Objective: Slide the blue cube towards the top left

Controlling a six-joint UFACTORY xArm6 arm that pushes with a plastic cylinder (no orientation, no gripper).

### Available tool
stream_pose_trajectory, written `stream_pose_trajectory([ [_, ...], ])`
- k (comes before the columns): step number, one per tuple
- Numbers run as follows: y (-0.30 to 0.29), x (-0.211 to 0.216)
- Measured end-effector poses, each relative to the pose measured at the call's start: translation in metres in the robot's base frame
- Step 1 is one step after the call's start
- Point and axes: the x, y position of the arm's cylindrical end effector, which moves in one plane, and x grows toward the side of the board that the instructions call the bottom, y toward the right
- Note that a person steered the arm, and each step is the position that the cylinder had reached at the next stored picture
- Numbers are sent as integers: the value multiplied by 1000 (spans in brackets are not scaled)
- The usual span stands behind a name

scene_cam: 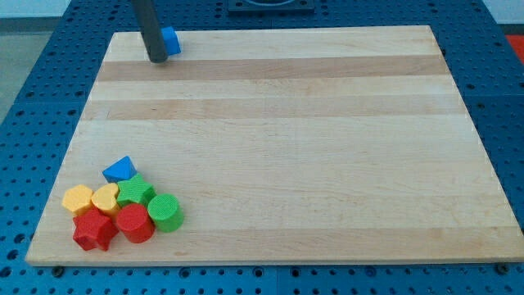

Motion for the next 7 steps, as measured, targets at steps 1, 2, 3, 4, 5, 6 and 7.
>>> stream_pose_trajectory([
  [1, 19, 6],
  [2, 95, 31],
  [3, 156, 34],
  [4, 147, -46],
  [5, 132, -72],
  [6, 76, -72],
  [7, 39, -72],
])
